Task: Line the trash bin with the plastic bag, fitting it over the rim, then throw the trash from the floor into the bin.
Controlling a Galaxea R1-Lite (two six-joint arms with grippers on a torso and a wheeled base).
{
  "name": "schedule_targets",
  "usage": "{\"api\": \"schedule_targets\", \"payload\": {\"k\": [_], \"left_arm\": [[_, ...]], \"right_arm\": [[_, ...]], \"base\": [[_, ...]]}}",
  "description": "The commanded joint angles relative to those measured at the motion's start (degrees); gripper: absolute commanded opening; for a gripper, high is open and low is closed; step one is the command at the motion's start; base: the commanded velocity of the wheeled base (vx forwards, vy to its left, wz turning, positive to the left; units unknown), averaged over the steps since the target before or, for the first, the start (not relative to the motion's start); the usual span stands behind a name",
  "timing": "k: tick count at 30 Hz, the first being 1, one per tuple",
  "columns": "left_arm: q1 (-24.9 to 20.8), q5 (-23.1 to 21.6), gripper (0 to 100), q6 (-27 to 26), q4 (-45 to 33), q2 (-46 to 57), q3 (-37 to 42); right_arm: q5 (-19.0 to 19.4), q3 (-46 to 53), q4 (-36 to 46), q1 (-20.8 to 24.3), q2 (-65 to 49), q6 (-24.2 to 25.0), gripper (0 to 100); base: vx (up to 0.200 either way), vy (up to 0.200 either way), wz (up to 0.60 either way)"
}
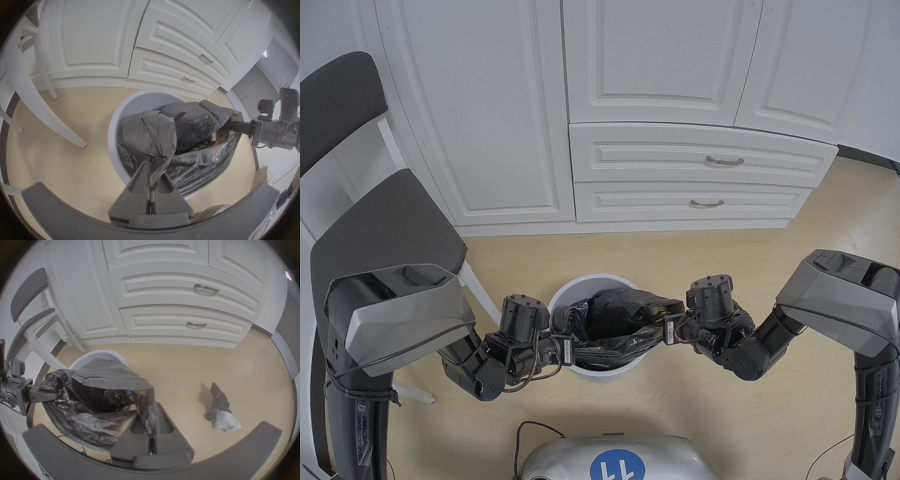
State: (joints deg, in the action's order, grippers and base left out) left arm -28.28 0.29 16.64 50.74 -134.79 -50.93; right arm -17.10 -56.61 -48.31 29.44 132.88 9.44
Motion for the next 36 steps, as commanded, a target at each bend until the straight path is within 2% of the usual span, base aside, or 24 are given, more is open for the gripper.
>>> {"api": "schedule_targets", "payload": {"k": [1,7,11,16,20,29,36], "left_arm": [[0.2,-0.1,0,-0.2,0.3,1.3,0.7],[0.2,-0.5,0,-0.8,-0.1,7.7,3.6],[0.7,-0.6,0,-5.9,-0.5,12.0,6.9],[1.5,-0.6,0,-15.4,-3.3,14.0,11.8],[1.5,-0.6,0,-19.3,-5.7,13.6,13.0],[1.3,-0.2,0,-21.5,-5.0,8.5,13.1],[0.9,1.1,0,-21.5,-1.2,1.8,10.7]], "right_arm": [[0.2,0.2,-0.3,0.7,0.4,0.2,0],[0.2,2.8,0.6,0.7,-5.0,-0.1,0],[0.3,5.5,0.9,0.7,-7.4,-1.8,0],[0.2,8.8,0.9,1.0,-6.8,-6.7,0],[0.2,9.5,0.9,1.9,-5.3,-7.6,0],[-0.4,9.3,0.6,5.5,0.8,-7.6,0],[-0.6,7.0,0.1,5.8,4.2,-7.1,0]], "base": [[0.000,0.000,0.00],[0.000,0.000,0.00],[0.000,0.000,0.00],[0.000,0.000,0.00],[0.000,0.000,0.00],[0.000,0.000,0.00],[0.000,0.000,0.00]]}}
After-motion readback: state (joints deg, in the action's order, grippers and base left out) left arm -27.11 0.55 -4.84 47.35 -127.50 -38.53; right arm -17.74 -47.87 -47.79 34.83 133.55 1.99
